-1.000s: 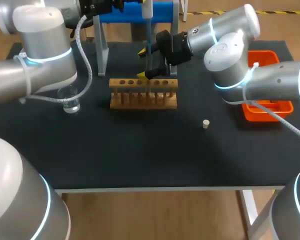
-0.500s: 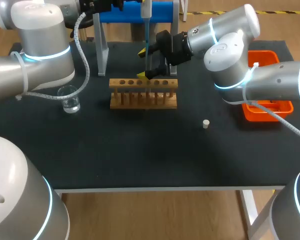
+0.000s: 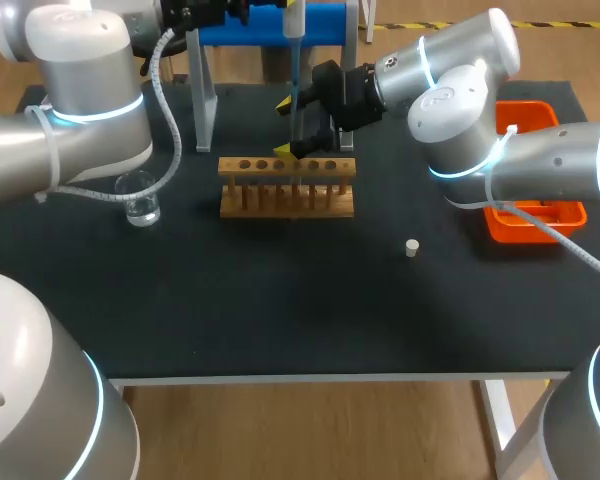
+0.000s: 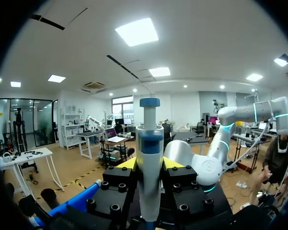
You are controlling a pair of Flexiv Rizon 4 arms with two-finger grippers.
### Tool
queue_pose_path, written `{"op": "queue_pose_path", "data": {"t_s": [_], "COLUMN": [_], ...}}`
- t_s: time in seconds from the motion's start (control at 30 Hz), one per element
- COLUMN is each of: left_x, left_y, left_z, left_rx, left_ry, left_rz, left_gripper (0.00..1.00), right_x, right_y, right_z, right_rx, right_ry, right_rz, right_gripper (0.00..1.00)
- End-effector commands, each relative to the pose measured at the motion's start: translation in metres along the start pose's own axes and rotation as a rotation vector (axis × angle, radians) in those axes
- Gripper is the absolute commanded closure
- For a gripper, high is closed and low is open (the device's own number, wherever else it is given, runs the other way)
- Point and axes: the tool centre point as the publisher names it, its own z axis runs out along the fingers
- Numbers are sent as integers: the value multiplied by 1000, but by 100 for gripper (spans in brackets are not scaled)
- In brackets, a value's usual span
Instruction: Invert the test tube, pick up the pipette, mount the tip to pipette, aspirate from beaker and dispense into the tube, eject the tip, return the pipette, and cap with the stopper.
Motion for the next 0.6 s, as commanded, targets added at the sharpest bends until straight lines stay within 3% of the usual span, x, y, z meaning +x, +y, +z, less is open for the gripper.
{"op": "queue_pose_path", "data": {"t_s": [0.03, 0.6], "left_x": [-1, -1], "left_y": [2, 11], "left_z": [0, -2], "left_rx": [7, 20], "left_ry": [0, -2], "left_rz": [2, 5], "left_gripper": [100, 100], "right_x": [-1, -1], "right_y": [0, 0], "right_z": [0, 0], "right_rx": [2, 2], "right_ry": [3, 3], "right_rz": [1, 1], "right_gripper": [0, 0]}}
